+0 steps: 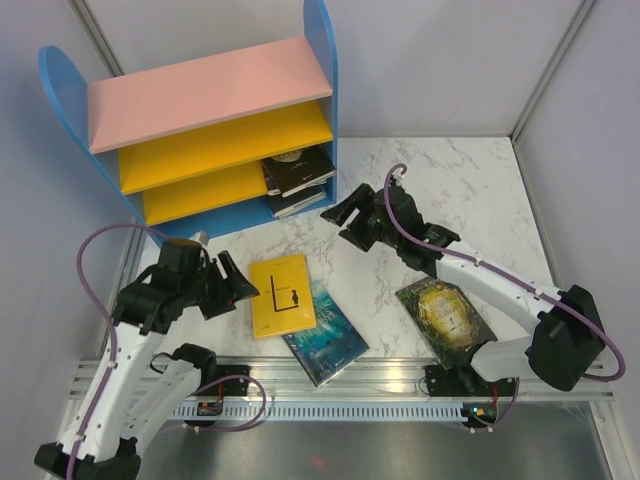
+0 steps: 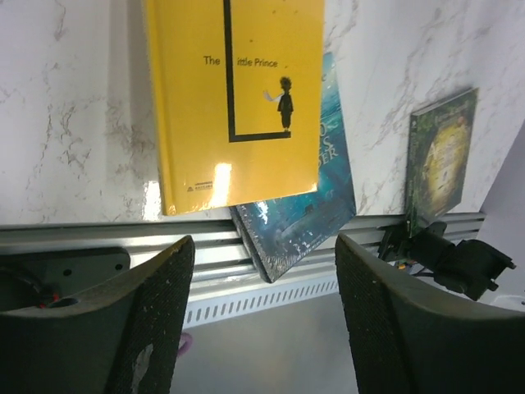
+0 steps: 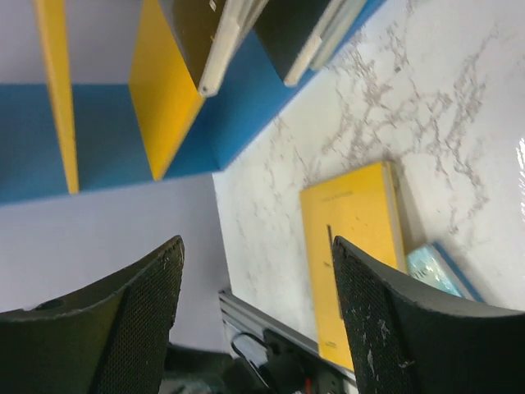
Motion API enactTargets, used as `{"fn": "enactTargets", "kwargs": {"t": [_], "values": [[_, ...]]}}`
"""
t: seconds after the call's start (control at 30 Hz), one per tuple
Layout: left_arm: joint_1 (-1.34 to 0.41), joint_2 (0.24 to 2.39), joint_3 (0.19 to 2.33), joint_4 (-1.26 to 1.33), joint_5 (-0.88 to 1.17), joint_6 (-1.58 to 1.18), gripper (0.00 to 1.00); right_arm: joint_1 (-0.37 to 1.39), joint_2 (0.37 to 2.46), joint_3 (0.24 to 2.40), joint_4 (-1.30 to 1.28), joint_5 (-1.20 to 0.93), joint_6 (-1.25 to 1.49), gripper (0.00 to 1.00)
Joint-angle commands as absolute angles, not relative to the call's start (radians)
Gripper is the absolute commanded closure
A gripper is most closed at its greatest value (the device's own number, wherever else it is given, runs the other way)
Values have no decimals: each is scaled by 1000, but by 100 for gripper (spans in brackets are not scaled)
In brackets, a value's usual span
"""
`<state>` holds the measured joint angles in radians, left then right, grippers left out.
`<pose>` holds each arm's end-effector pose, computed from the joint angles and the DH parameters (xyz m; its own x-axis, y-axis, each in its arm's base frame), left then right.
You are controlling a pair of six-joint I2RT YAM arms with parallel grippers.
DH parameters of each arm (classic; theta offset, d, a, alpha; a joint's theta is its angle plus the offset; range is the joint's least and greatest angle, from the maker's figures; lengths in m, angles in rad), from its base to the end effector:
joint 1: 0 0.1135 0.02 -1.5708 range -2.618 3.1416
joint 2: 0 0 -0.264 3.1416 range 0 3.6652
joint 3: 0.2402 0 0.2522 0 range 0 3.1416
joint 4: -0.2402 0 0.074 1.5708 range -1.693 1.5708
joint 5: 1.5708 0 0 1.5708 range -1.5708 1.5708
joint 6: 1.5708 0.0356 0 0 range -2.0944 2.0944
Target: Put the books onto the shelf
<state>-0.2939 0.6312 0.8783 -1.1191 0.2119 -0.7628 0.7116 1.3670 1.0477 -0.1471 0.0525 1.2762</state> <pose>0.0933 -0.0361 0.3041 -0.8149 -0.4591 -0.3538 -0.2080 0.8013 -0.5609 0.2404 0.2048 0.3028 -0.6890 0.6677 -0.2819 0.1468 0.5095 0.8479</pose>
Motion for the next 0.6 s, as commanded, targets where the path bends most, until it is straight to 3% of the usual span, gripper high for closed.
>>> {"fn": "enactTargets", "kwargs": {"t": [0.0, 0.07, 0.13, 0.57], "values": [[-291, 773, 902, -1082, 245, -703, 26, 719, 1361, 974, -127, -82, 1180, 22], [-291, 822, 882, -1056, 255, -698, 19, 718, 1403, 957, -106, -203, 1154, 21], [-291, 873, 827, -988, 284, -710, 19, 723, 1446, 950, -101, -312, 1134, 22], [-291, 1012, 644, -741, 194, -804, 18, 779, 1653, 1011, -91, -382, 1037, 23]]}}
